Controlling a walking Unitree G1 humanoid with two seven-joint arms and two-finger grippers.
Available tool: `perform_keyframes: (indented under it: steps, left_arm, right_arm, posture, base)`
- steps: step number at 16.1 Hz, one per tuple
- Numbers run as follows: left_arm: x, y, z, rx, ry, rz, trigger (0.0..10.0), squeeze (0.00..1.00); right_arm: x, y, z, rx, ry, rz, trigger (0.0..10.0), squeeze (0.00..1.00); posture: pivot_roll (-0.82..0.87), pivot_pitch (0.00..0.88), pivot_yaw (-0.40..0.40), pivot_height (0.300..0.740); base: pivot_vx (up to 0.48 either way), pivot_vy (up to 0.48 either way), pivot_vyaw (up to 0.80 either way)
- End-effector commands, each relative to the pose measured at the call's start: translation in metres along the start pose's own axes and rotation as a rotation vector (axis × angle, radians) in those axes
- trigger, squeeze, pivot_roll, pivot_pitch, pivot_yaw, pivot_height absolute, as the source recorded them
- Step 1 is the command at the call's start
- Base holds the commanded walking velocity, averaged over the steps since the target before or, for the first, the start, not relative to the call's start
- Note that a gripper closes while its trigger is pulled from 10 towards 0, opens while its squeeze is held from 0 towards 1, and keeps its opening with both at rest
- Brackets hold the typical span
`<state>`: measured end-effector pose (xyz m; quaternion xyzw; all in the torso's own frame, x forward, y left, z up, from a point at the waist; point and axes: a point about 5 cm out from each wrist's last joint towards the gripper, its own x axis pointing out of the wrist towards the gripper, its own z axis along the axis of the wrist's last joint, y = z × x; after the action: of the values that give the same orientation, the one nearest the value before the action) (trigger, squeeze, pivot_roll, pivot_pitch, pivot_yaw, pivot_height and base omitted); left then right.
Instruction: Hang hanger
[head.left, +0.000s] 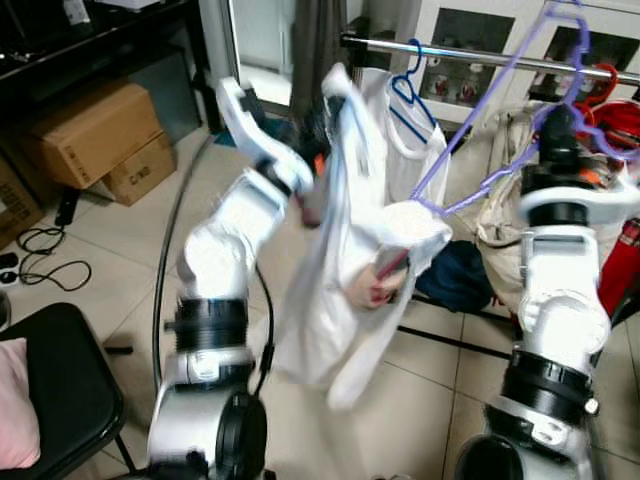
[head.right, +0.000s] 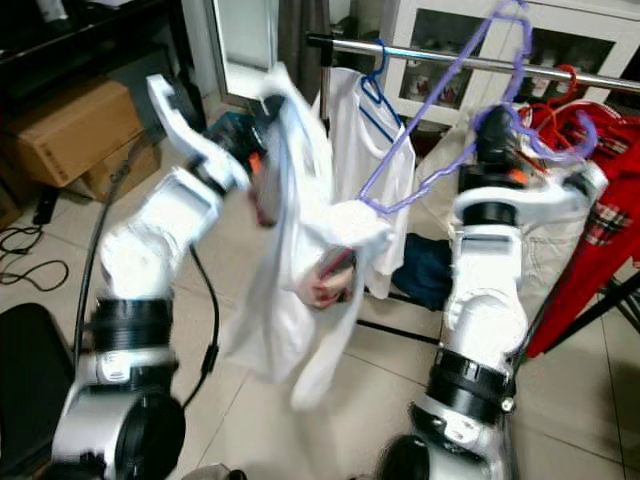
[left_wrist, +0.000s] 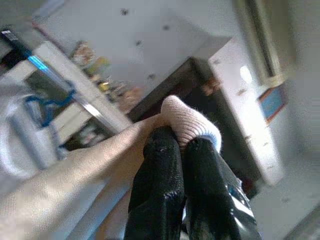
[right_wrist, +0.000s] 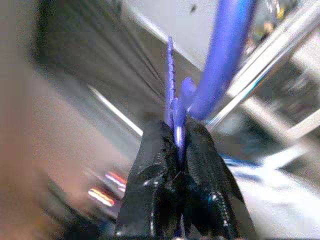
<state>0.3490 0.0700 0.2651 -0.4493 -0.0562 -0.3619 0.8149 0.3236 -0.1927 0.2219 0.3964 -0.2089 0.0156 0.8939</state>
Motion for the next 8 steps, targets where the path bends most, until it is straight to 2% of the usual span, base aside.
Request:
perform_keyframes:
  steps: [1,2,3,5,6,7,8]
  left_arm:
    - [0.018,-0.029,-0.017,-0.08,0.031,-0.105,0.0,0.0]
    - [0.019,-0.033,-0.021,-0.078,0.056,-0.123,0.0,0.0]
    - [0.02,-0.043,-0.032,-0.071,0.122,-0.164,0.0,0.0]
    - [0.02,-0.05,-0.039,-0.067,0.165,-0.187,0.0,0.0]
    - [0.02,-0.054,-0.044,-0.047,0.209,-0.203,0.0,0.0]
    - [0.017,-0.053,-0.05,-0.006,0.263,-0.193,0.0,0.0]
    - [0.013,-0.042,-0.059,0.071,0.337,-0.12,0.0,0.0]
  right_arm:
    - [0.001,0.006,-0.013,-0.118,0.027,0.019,0.0,0.0]
    - [0.003,0.007,-0.018,-0.149,0.033,0.019,0.0,0.0]
    - [0.01,0.011,-0.033,-0.209,0.056,0.019,0.0,0.0]
    - [0.015,0.015,-0.044,-0.269,0.075,0.028,0.0,0.0]
    - [0.022,0.019,-0.048,-0.218,0.044,-0.011,0.0,0.0]
    - [0.033,0.02,-0.042,-0.038,-0.042,-0.099,0.0,0.0]
    - [0.044,0.015,-0.032,0.257,-0.119,-0.196,0.0,0.0]
  posture:
    - [-0.05,0.0,0.013,0.74]
    - [-0.06,0.0,0.018,0.74]
    - [-0.06,0.0,0.026,0.74]
    - [-0.06,0.0,0.027,0.74]
    - [-0.05,0.0,0.029,0.74]
    - [-0.05,0.0,0.028,0.74]
    - [-0.05,0.0,0.027,0.74]
  base:
    - [0.0,0.0,0.0]
    - [0.0,0.0,0.0]
    - [0.0,0.0,0.0]
    - [0.0,0.0,0.0]
    - [0.0,0.0,0.0]
    - [0.0,0.0,0.0]
    - [0.0,0.0,0.0]
